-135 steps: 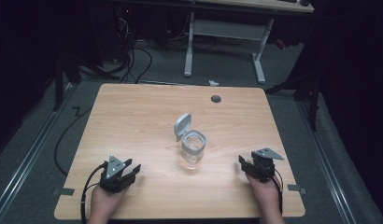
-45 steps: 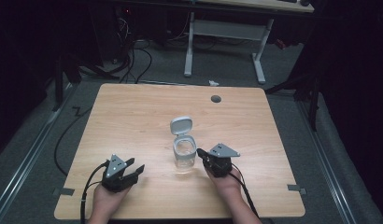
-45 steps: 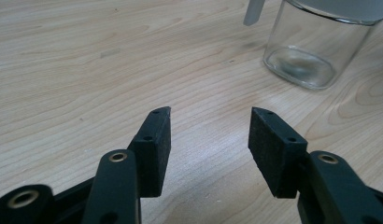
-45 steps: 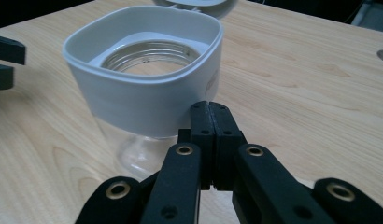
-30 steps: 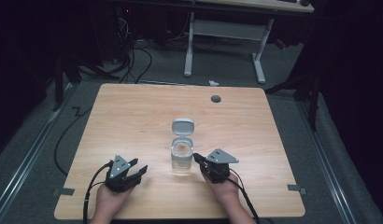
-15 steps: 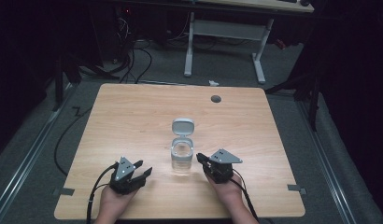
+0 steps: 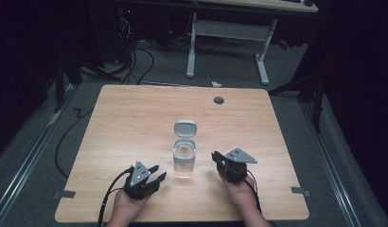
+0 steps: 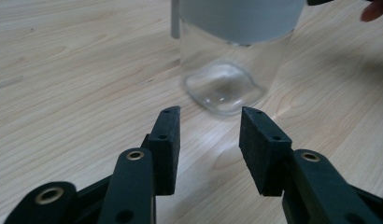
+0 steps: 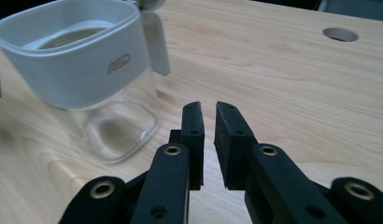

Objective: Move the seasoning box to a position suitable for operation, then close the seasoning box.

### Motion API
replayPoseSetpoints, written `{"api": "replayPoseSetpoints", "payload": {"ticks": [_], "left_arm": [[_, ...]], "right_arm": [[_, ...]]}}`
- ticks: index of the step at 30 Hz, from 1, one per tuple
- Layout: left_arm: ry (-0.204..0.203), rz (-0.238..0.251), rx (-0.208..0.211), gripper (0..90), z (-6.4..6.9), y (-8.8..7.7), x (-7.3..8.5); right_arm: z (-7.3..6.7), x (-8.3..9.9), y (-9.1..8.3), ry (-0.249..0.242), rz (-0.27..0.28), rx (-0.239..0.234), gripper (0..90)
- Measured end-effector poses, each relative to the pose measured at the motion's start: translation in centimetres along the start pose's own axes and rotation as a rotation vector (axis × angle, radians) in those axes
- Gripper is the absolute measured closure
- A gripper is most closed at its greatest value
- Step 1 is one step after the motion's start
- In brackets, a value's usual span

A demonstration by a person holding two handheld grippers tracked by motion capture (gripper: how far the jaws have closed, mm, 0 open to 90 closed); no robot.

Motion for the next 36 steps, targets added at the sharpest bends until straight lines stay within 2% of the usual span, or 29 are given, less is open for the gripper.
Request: {"api": "replayPoseSetpoints", "payload": {"ticks": [2,6,7,13,17,21,23,30,36], "left_arm": [[-0.012,-0.004,0.015,61.7,0.6,0.5,0.2],[-0.024,-0.009,0.027,68.3,1.1,1.3,0.5],[-0.024,-0.019,0.03,70.2,1.4,1.8,0.9],[-0.009,-0.041,0.032,81.8,2.5,2.8,2.1],[-0.006,-0.05,0.026,88.1,2.5,3.2,2.4],[-0.03,-0.056,0.03,89.6,3.3,3.9,2.6],[-0.058,-0.048,0.026,90.0,3.4,4.3,2.6],[-0.031,-0.051,0.041,90.0,3.7,4.7,3.3],[-0.06,-0.044,0.047,90.0,3.6,4.6,3.0]], "right_arm": [[0.3,-0.2,0.2,0.013,-0.016,0.001,85.8],[0.6,-0.9,0.6,0.017,-0.013,0.001,88.2],[0.8,-1.5,0.9,0.021,-0.01,-0.008,89.8],[1.3,-3.6,2.2,0.014,0.013,-0.033,89.9],[1.4,-4.3,2.9,0.008,0.016,-0.055,89.9],[1.4,-5.3,3.8,-0.013,0.028,-0.071,89.9],[1.5,-5.6,4.1,-0.009,0.026,-0.069,89.9],[1.8,-6.9,4.8,-0.017,0.048,-0.055,89.7],[2.5,-8.5,5.3,-0.017,0.065,-0.041,89.8]]}}
Point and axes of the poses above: each handheld gripper's, and its own axes: y roughly forward along the jaws, x roughly out of its underside, z roughly to its right, the point moved 8 cm from there along y, roughly forward along the jaws, and after that the axes turned 11 degrees about -y, right-handed, at the moved point
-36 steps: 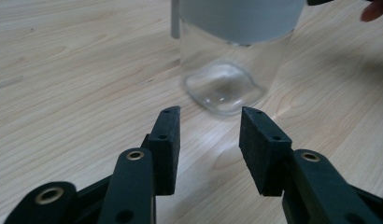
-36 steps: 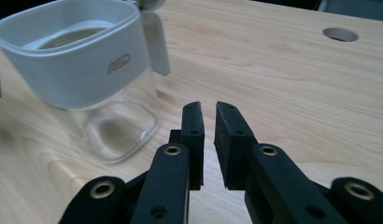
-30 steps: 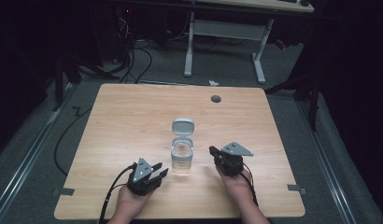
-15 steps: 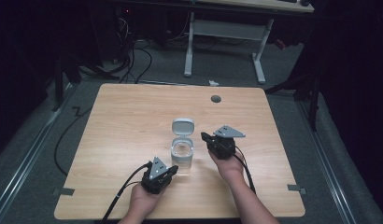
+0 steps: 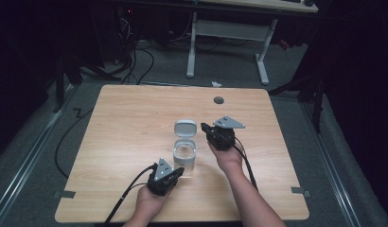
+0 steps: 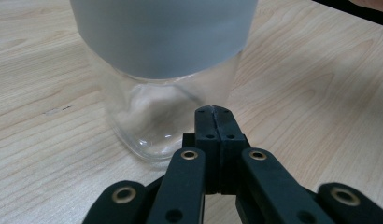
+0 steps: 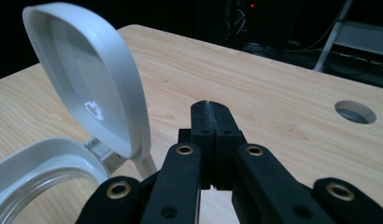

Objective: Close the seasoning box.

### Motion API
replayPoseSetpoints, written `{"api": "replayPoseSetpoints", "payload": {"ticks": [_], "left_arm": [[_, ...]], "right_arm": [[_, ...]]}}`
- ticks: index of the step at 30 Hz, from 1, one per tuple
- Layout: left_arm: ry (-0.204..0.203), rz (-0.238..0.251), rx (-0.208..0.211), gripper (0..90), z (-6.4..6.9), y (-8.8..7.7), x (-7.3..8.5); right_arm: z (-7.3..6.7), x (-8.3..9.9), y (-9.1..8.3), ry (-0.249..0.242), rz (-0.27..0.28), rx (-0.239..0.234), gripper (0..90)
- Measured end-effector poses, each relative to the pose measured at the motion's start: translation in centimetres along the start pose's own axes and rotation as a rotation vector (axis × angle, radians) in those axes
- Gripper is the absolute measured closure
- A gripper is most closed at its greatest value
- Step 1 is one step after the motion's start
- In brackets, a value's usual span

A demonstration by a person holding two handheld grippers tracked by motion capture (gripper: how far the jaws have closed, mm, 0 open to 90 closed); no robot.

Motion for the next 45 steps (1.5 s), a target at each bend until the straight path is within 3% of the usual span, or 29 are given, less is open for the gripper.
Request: {"api": "replayPoseSetpoints", "payload": {"ticks": [9,20,33,38,45], "left_arm": [[-0.008,-0.006,0.001,90.0,-0.1,0.0,0.0],[-0.011,-0.007,0.0,89.5,-0.1,0.0,0.0],[-0.008,-0.006,0.0,89.2,-0.1,0.0,0.0],[-0.01,-0.006,0.0,89.2,-0.1,0.0,0.0],[-0.015,-0.007,0.0,89.4,-0.1,0.0,-0.1]], "right_arm": [[-0.5,-0.9,0.8,0.011,0.006,-0.013,89.7],[-1.3,-1.3,0.6,-0.004,0.023,-0.034,89.7],[-2.8,-0.8,-0.7,-0.035,0.026,-0.056,89.4],[-3.3,-1.5,-1.9,-0.038,0.056,-0.063,89.4],[-5.1,-1.5,-3.2,-0.074,0.067,-0.096,89.4]]}}
Point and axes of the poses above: each handheld gripper's, and its own axes: y roughly forward along the jaws, x roughly out of its underside, z roughly to its right, the point moved 8 cm from there along y, roughly forward along the jaws, and after that the axes turned 11 degrees about -y, right-handed, at the moved point
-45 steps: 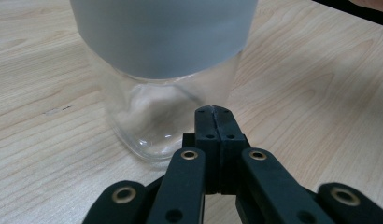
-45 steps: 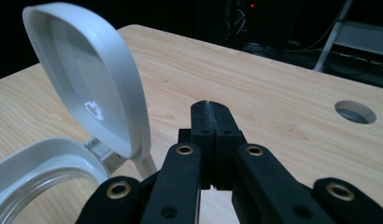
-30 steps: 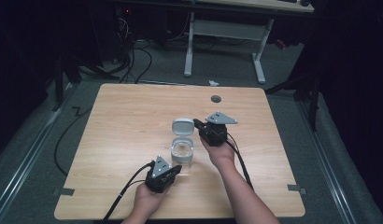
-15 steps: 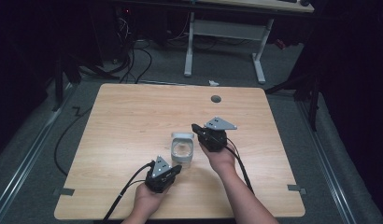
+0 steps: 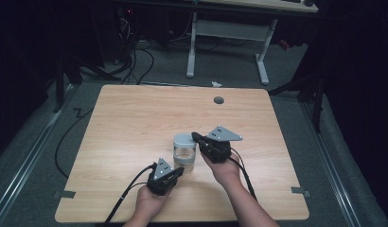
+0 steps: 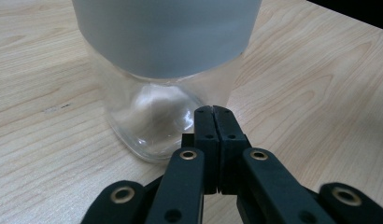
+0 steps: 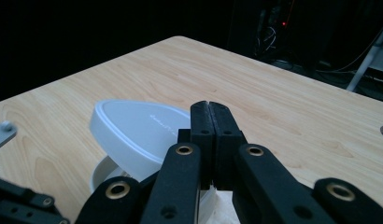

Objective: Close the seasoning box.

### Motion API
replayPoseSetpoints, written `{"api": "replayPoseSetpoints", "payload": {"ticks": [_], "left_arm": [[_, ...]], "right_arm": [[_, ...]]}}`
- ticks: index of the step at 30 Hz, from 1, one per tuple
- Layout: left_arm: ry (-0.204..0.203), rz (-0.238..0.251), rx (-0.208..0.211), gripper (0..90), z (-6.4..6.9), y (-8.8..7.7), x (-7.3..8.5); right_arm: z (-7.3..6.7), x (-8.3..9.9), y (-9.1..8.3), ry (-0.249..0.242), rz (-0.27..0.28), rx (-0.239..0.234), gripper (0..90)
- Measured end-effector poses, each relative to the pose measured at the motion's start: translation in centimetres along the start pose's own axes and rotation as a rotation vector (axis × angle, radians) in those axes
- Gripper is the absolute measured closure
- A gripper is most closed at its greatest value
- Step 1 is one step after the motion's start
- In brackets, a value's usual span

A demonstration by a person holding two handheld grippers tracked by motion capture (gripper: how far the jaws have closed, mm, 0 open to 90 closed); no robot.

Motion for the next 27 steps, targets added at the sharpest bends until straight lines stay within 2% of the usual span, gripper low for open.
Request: {"api": "replayPoseSetpoints", "payload": {"ticks": [8,12,15,21,27], "left_arm": [[0.0,-0.002,-0.002,89.5,0.0,0.0,0.0],[-0.005,-0.002,0.001,89.3,0.0,0.0,0.0],[-0.009,0.003,0.007,89.1,0.1,-0.1,-0.1],[0.012,-0.016,0.006,88.8,0.3,-0.3,0.1],[0.025,-0.014,-0.003,86.2,0.1,-1.6,-0.7]], "right_arm": [[-1.4,1.4,-0.5,-0.009,-0.015,-0.016,89.2],[-1.5,1.7,-0.6,-0.006,-0.011,-0.019,89.1],[-1.3,1.4,-0.9,-0.004,-0.004,-0.014,88.9],[-0.6,1.6,-1.1,-0.002,-0.014,-0.001,88.5],[0.4,2.3,-1.4,0.019,-0.024,0.02,86.9]]}}
Point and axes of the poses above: each handheld gripper's, and its own axes: y roughly forward along the jaws, x roughly out of its underside, z roughly to its right, the point moved 8 cm from there along y, roughly forward along the jaws, and after that the axes turned 11 degrees about -y, right-handed, at the moved point
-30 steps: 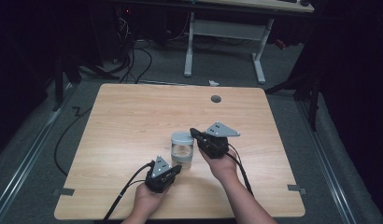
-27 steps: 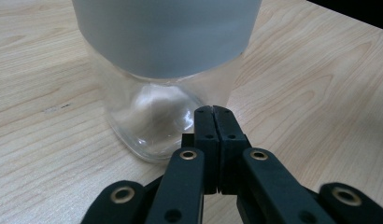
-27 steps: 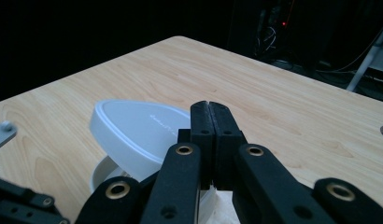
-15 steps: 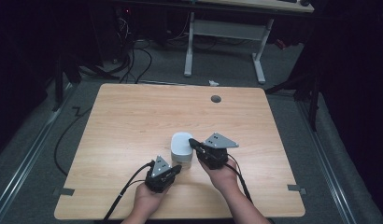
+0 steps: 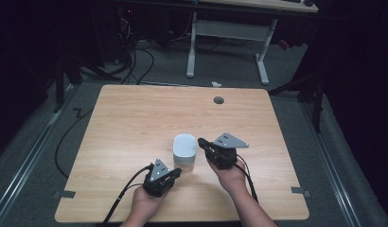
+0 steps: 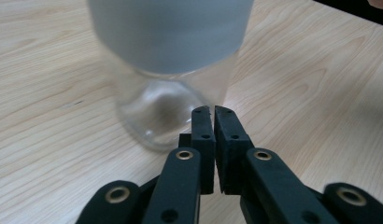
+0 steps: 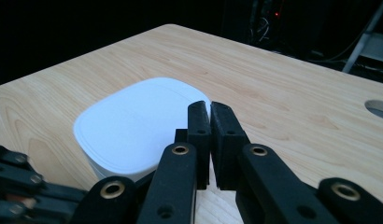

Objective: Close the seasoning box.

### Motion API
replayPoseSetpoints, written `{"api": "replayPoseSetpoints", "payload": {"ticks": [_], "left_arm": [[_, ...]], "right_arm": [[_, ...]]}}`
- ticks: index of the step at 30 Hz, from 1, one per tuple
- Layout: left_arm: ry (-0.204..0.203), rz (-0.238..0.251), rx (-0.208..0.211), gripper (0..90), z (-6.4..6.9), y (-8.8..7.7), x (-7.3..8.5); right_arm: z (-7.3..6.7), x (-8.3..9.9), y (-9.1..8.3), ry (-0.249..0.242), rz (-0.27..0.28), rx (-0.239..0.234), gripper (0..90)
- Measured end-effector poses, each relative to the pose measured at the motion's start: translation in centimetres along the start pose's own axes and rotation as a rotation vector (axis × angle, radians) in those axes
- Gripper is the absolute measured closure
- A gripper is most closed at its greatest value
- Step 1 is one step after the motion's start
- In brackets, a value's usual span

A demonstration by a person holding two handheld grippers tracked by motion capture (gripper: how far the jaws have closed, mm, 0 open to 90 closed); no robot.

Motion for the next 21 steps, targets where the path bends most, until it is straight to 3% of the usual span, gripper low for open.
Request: {"api": "replayPoseSetpoints", "payload": {"ticks": [2,5,6,7,8,9,12,13,15,16,18,19,20,21], "left_arm": [[0.023,-0.001,-0.009,85.1,-0.4,-0.7,-0.5],[0.077,0.022,-0.044,78.9,-2.3,-2.2,-2.3],[0.077,0.022,-0.044,77.7,-2.3,-2.2,-2.3],[0.079,0.037,-0.054,77.7,-2.9,-2.6,-3.0],[0.079,0.058,-0.078,72.1,-4.3,-3.5,-4.2],[0.079,0.058,-0.078,70.3,-4.3,-3.5,-4.2],[0.066,0.092,-0.133,65.3,-7.1,-4.9,-5.5],[0.063,0.107,-0.153,61.9,-8.0,-5.4,-5.9],[0.044,0.124,-0.193,61.6,-9.7,-6.1,-6.4],[0.034,0.141,-0.223,59.6,-10.9,-6.5,-6.9],[0.03,0.15,-0.236,58.8,-11.5,-6.7,-7.2],[0.002,0.164,-0.246,57.7,-12.1,-7.0,-7.7],[0.002,0.164,-0.246,57.2,-12.1,-7.0,-7.7],[-0.015,0.175,-0.248,56.4,-12.3,-7.3,-7.9]], "right_arm": [[0.5,0.5,-0.2,0.015,-0.003,0.01,86.0],[1.7,1.8,-0.7,0.048,-0.016,0.037,83.4],[1.7,1.8,-0.7,0.048,-0.016,0.037,83.4],[2.0,2.1,-0.8,0.053,-0.019,0.043,82.9],[2.8,3.3,-1.2,0.071,-0.034,0.064,80.4],[2.8,3.3,-1.2,0.071,-0.034,0.064,80.4],[4.0,5.0,-1.9,0.092,-0.061,0.103,75.6],[5.1,6.7,-3.0,0.123,-0.086,0.132,72.6],[5.5,7.3,-3.4,0.134,-0.093,0.147,71.0],[6.6,9.0,-4.6,0.164,-0.11,0.183,67.2],[7.1,9.9,-5.2,0.178,-0.118,0.2,65.9],[8.2,11.9,-6.7,0.198,-0.137,0.245,61.3],[8.2,11.9,-6.7,0.198,-0.137,0.245,61.3],[8.7,13.6,-8.2,0.228,-0.144,0.285,56.3]]}}
Point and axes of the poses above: each handheld gripper's, and its own axes: y roughly forward along the jaws, x roughly out of its underside, z roughly to its right, the point moved 8 cm from there along y, roughly forward along the jaws, and after that the axes turned 11 degrees about -y, right-handed, at the moved point
